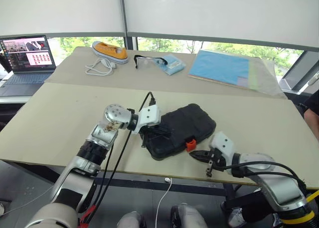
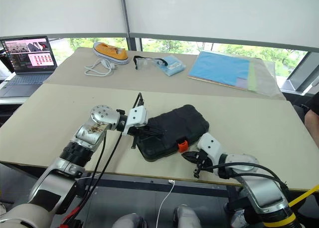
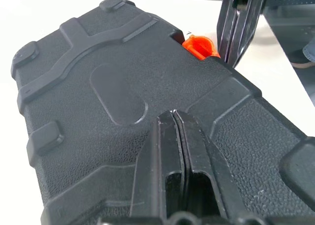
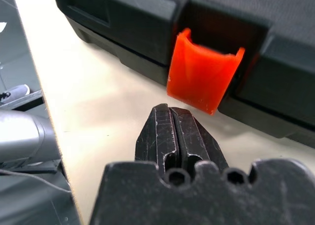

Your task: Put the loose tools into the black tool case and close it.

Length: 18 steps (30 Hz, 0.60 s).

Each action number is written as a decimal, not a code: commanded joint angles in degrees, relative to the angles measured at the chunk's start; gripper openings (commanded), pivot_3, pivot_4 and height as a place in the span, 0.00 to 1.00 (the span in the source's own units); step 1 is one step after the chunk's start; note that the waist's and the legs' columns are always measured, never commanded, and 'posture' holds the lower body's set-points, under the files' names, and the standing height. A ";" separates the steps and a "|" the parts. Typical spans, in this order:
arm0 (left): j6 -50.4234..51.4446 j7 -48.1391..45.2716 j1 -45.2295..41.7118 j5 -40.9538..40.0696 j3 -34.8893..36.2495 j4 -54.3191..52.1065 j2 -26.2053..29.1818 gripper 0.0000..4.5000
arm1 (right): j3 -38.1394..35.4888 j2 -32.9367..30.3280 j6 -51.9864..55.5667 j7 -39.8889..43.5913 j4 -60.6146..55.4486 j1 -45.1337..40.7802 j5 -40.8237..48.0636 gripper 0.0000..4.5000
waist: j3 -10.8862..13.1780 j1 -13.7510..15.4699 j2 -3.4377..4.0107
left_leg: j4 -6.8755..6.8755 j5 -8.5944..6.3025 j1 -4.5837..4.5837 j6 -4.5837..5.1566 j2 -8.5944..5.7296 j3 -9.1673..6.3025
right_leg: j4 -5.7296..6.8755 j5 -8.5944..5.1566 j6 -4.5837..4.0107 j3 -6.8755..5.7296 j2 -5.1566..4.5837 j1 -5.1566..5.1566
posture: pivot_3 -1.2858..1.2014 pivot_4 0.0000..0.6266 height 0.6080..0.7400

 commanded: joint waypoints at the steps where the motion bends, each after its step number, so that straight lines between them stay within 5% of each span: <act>1: 0.77 0.28 0.76 1.80 -1.71 0.89 -0.16 0.02 | -0.77 1.48 -1.90 -1.73 -0.10 -1.39 -0.88 0.00 | 0.00 0.03 0.00 | 0.00 0.00 0.00 0.00 0.00 0.00 | 0.00 0.00 0.00 0.00 0.00 0.00 | 0.52 0.24 0.84; 12: -0.95 0.78 -0.39 1.95 -1.44 2.94 -0.82 0.02 | -11.02 -7.07 10.01 7.06 -13.98 1.62 16.28 0.00 | -0.01 0.77 -0.01 | 0.00 -0.10 -0.07 0.17 0.01 -0.04 | -0.13 0.01 0.01 -0.04 0.01 -0.01 | 0.52 0.24 0.84; 18: -1.65 1.16 -0.70 1.95 -1.59 3.69 -1.55 0.02 | -9.62 -6.52 11.43 2.63 -9.12 -5.85 14.32 0.00 | 0.00 0.81 -0.02 | 0.00 -0.18 -0.09 0.30 0.00 -0.03 | -0.15 0.03 0.06 -0.04 -0.02 -0.01 | 0.52 0.24 0.84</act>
